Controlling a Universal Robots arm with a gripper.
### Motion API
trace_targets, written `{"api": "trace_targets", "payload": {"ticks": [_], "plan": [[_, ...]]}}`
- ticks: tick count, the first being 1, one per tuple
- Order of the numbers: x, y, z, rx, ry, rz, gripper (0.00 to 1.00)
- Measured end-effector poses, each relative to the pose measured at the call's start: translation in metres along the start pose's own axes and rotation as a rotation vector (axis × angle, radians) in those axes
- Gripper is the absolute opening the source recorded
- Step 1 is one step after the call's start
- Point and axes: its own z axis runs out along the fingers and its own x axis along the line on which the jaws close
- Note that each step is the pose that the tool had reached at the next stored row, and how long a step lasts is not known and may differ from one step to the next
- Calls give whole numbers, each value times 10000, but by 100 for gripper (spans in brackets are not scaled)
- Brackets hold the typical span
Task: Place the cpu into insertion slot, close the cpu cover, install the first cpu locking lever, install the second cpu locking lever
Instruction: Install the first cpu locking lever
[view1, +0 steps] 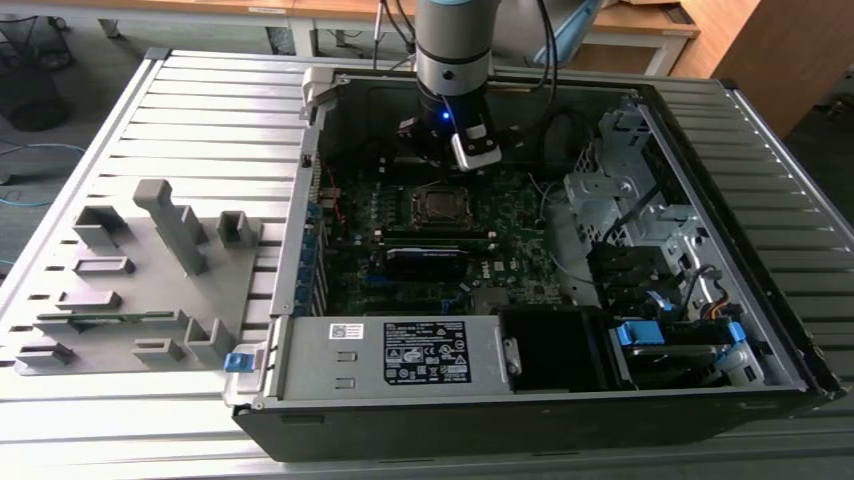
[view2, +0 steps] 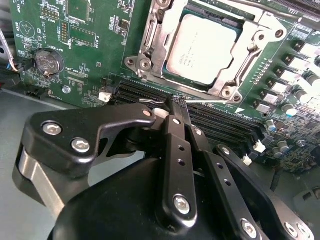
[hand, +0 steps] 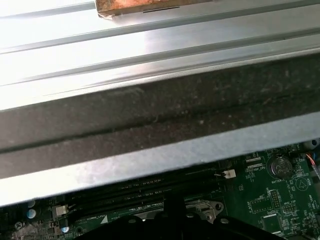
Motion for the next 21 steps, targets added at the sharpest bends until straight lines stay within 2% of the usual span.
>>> {"api": "trace_targets", "payload": {"ticks": [6, 16, 21], "plan": [[32, 16, 2, -4, -25, 25, 11], [40, 44, 7, -6, -29, 28, 11], [40, 43, 16, 36, -43, 24, 11]]}}
